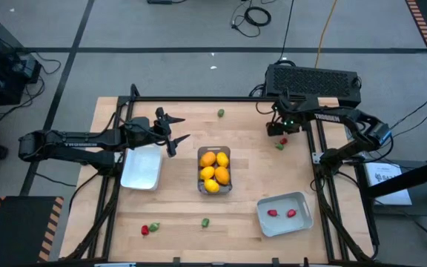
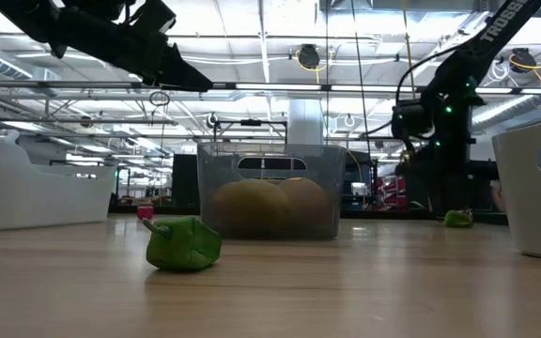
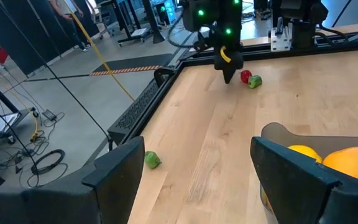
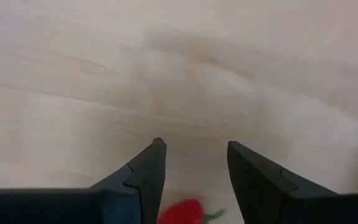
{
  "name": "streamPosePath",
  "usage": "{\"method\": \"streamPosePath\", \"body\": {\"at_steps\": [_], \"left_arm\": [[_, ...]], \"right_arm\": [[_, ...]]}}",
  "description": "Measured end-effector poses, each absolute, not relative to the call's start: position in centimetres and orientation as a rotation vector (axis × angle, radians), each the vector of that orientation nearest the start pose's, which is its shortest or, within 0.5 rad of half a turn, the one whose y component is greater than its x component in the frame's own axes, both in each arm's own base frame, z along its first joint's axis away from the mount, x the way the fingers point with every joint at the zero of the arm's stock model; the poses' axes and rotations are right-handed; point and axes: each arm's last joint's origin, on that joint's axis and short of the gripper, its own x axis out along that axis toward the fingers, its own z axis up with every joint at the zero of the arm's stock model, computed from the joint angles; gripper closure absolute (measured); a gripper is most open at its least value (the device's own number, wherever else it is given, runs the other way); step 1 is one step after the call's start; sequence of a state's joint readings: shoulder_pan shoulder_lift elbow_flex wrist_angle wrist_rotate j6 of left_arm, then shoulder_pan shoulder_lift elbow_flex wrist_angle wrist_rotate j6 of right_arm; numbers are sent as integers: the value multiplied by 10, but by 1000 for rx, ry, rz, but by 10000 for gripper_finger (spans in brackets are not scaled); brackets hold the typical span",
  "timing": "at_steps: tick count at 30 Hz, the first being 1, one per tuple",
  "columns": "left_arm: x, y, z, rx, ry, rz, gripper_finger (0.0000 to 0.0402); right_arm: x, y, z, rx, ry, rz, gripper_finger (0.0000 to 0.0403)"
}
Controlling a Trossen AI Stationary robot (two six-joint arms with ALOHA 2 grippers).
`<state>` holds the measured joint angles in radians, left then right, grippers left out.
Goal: Sort produce into baskets
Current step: Put the red chili pepper into the gray bin
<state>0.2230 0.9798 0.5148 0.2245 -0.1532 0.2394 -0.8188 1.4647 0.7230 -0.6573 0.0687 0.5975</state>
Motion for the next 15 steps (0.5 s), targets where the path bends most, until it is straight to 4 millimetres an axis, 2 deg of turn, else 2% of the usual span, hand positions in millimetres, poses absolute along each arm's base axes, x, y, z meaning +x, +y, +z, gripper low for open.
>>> {"method": "streamPosePath", "body": {"at_steps": [4,8,11,15], "left_arm": [[206,51,243,227,286,344,100],[206,51,243,216,286,345,100],[206,51,243,211,287,345,100],[206,51,243,211,288,345,100]], "right_arm": [[170,-182,175,917,1071,-1052,241],[181,-187,208,726,1159,-897,241],[186,-182,224,527,1292,-709,241],[189,-169,230,264,1447,-421,241]]}}
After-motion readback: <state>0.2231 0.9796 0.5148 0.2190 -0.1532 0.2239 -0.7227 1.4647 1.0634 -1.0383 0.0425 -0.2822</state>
